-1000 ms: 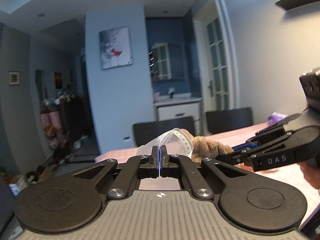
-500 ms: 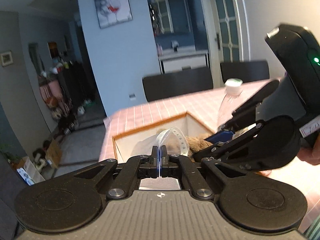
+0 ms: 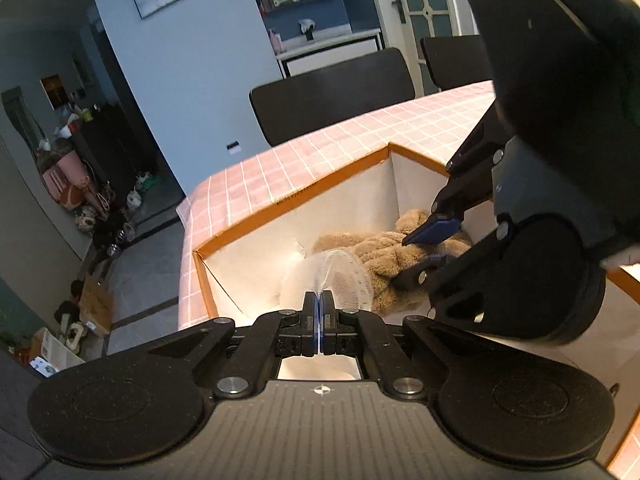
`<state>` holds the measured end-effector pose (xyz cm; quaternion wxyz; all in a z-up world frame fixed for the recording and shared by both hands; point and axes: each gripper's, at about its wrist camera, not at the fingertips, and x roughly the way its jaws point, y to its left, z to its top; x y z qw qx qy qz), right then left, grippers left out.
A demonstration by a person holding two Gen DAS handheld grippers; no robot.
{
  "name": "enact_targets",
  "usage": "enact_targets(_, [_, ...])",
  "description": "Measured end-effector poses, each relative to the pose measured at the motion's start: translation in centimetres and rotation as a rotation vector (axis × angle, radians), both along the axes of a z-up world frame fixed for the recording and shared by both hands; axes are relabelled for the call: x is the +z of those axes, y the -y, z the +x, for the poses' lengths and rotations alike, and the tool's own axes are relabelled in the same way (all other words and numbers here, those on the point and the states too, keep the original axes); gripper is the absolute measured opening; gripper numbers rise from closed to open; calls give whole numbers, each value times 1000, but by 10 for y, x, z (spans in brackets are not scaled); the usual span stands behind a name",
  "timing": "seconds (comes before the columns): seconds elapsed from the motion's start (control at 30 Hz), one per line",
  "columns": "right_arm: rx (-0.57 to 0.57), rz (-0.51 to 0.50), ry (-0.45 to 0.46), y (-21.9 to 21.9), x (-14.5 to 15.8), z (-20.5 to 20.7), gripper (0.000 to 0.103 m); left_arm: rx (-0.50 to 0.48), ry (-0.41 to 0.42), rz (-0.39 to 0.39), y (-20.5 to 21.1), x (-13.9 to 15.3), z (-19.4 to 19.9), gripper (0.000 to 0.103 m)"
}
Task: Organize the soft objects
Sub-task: 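Carry the brown towel with the right tool over the orange box, then open the right tool to drop the towel into the box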
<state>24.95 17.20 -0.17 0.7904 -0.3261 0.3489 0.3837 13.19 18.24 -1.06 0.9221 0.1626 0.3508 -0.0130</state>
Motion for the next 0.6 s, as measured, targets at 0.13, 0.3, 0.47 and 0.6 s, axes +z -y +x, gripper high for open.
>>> enact_targets(0.13, [15, -58, -19, -9, -15, 7, 22, 46, -60, -7, -5, -2, 5, 1])
enact_targets(0.3, [41, -84, -33, -14, -25, 7, 29, 98, -89, -34, -10, 2, 0, 7])
enact_targets(0.47, [60, -101, -13, -18, -27, 6, 37, 112, -109, -30, -11, 5, 0, 8])
enact_targets(0.6, [67, -112, 3, -17, -24, 5, 49, 120, -99, -39, -14, 9, 3, 27])
